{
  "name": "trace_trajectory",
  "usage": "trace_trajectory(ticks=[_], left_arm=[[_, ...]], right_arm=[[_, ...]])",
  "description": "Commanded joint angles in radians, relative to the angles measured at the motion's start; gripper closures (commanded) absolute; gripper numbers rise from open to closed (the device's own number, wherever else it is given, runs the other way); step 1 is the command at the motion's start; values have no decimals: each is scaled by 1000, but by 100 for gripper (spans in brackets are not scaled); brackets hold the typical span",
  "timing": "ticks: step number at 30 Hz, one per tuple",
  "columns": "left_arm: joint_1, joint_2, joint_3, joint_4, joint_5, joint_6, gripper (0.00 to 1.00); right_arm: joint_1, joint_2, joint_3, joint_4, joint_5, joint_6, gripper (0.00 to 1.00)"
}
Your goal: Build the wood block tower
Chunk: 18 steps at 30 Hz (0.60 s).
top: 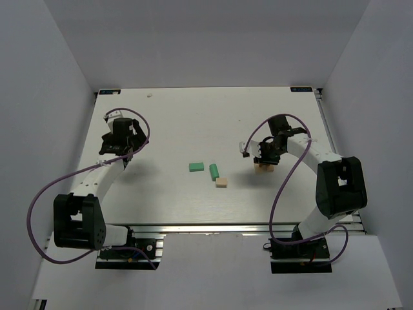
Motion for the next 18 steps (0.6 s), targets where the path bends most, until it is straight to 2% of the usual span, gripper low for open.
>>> trace_trajectory(ticks=[1,10,14,18], left_arm=[[3,-7,37,-4,-20,8,2],[3,-2,44,-5,-19,8,2],[3,1,45,-7,-22,6,2],[3,4,42,-2,-20,5,2]], right_arm=[[-6,-8,-1,-28,-2,-88,73],[-8,-8,-5,-58,1,-93,64],[-8,-15,-2,-62,-2,-91,51],[-8,-12,4,-64,-5,-85,49]])
